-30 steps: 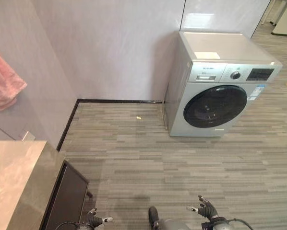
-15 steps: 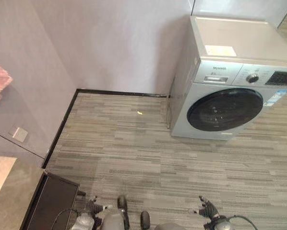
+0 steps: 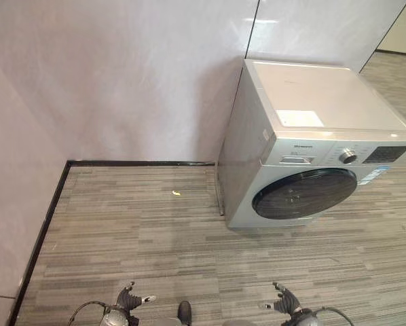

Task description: Put brush and paste in cup on sink, flatten towel.

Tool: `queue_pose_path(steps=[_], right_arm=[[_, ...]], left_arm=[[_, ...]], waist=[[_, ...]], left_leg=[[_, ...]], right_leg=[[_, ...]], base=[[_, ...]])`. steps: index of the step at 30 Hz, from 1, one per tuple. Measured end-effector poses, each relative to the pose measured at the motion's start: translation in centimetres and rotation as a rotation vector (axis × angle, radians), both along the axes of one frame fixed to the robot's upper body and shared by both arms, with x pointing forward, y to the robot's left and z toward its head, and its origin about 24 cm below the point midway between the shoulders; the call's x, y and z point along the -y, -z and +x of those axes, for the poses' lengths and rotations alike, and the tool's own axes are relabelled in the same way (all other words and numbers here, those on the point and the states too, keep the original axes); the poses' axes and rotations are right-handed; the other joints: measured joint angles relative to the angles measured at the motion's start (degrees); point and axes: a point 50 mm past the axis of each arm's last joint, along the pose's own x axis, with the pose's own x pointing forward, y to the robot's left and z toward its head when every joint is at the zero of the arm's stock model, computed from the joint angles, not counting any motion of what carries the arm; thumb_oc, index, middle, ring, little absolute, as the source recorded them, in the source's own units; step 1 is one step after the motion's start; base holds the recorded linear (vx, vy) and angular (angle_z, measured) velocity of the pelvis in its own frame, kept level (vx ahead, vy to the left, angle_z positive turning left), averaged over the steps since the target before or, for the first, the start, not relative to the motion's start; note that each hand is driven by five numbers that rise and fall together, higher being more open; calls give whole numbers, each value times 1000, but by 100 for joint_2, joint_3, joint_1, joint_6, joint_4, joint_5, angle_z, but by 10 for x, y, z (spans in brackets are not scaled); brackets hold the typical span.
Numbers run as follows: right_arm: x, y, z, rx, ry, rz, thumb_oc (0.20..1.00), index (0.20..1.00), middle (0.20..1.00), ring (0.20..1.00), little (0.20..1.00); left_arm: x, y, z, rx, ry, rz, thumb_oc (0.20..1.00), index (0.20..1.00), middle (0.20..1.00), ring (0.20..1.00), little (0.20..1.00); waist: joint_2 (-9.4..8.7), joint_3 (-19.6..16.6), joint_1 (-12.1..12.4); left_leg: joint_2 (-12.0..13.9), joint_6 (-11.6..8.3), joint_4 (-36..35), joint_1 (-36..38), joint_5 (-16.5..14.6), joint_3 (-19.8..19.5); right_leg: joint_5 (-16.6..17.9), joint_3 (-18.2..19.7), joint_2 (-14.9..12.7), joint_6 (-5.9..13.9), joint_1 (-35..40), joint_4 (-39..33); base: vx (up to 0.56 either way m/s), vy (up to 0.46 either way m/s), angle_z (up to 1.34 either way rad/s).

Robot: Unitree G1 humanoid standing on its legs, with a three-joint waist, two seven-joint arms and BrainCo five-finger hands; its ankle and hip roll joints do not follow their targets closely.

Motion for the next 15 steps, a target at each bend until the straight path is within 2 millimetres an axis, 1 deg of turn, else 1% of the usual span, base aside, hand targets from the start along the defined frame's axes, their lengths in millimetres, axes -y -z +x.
queue_pose_path(steps=[2,3,4,5,6,7,8,9,10,11,12,13,14,15], right_arm=[[2,-1,1,8,14,-2,1000,1000,1000,1000,1000],[1,-1,2,12,12,1,1000,1000,1000,1000,1000],[1,-2,2,13,11,2,1000,1000,1000,1000,1000],[1,-3,4,23,19,7,1000,1000,1000,1000,1000],[0,-4,7,37,29,16,1000,1000,1000,1000,1000],[-1,-4,8,43,43,28,1000,1000,1000,1000,1000],[-2,-4,4,42,45,36,1000,1000,1000,1000,1000],[-3,-3,2,38,46,38,1000,1000,1000,1000,1000],[-2,-2,-1,29,51,35,1000,1000,1000,1000,1000],[1,-1,-4,19,66,30,1000,1000,1000,1000,1000],[2,-1,-4,19,63,26,1000,1000,1000,1000,1000],[2,-1,-6,13,64,27,1000,1000,1000,1000,1000],[0,3,-15,-11,69,32,1000,1000,1000,1000,1000],[2,5,-19,-30,75,26,1000,1000,1000,1000,1000]], left_arm=[[3,0,6,-2,2,-7,1000,1000,1000,1000,1000],[1,1,2,-15,-2,-1,1000,1000,1000,1000,1000],[-1,2,1,-22,-3,1,1000,1000,1000,1000,1000],[0,5,-8,-52,-11,0,1000,1000,1000,1000,1000],[-3,8,-13,-78,-16,9,1000,1000,1000,1000,1000],[-3,9,-15,-91,-19,12,1000,1000,1000,1000,1000],[-4,9,-16,-97,-17,13,1000,1000,1000,1000,1000],[-4,9,-15,-101,-8,20,1000,1000,1000,1000,1000],[-4,9,-14,-107,-4,24,1000,1000,1000,1000,1000],[-2,10,-15,-109,-3,20,1000,1000,1000,1000,1000],[0,11,-18,-115,-6,14,1000,1000,1000,1000,1000],[1,12,-22,-124,-8,10,1000,1000,1000,1000,1000],[0,13,-25,-133,-5,13,1000,1000,1000,1000,1000],[2,14,-24,-131,-3,9,1000,1000,1000,1000,1000]], waist=[[256,157,-118],[272,169,-135],[265,181,-115],[289,183,-130],[294,164,-195],[273,169,-242],[200,125,-294],[135,128,-295],[69,130,-310],[14,102,-327],[9,93,-328],[24,40,-391],[-83,-91,-478],[-142,-149,-459]], left_leg=[[53,-21,-112,291,-24,-294],[27,-154,-172,412,-54,-217],[-9,-207,-230,533,-111,-198],[-31,-349,-290,670,-227,-294],[-32,-407,-279,697,-319,-364],[-32,-453,-288,759,-406,-453],[-59,-542,-288,794,-454,-548],[-75,-577,-296,891,-495,-660],[-89,-600,-286,1010,-576,-763],[-82,-617,-271,1241,-726,-843],[-37,-650,-265,1377,-834,-979],[57,-741,-273,1540,-940,-1065],[85,-912,-179,1719,-1055,-1094],[134,-1033,-76,1785,-1127,-1083]], right_leg=[[-168,162,248,-101,-238,-322],[-181,136,191,-96,-439,-528],[-178,1,101,-106,-616,-750],[-160,-186,53,-160,-714,-1388],[-47,-92,100,-241,-805,-2096],[165,132,136,-233,-913,-2875],[438,284,103,-231,-983,-3539],[826,273,6,-171,-982,-4178],[1248,224,-128,-178,-983,-4714],[1606,150,-296,-202,-987,-5088],[1707,203,-302,-193,-953,-4982],[1779,210,-270,-169,-873,-4789],[1755,241,-265,-176,-573,-4538],[2143,409,-202,-269,-437,-4546]], base=[[243,82,62],[305,46,41],[296,2,7],[316,-29,0],[287,-44,19],[305,-78,48],[292,-76,58],[325,-85,61],[423,-123,57],[329,-104,48],[430,-183,48],[346,-181,77],[347,-182,85],[242,-142,80]])
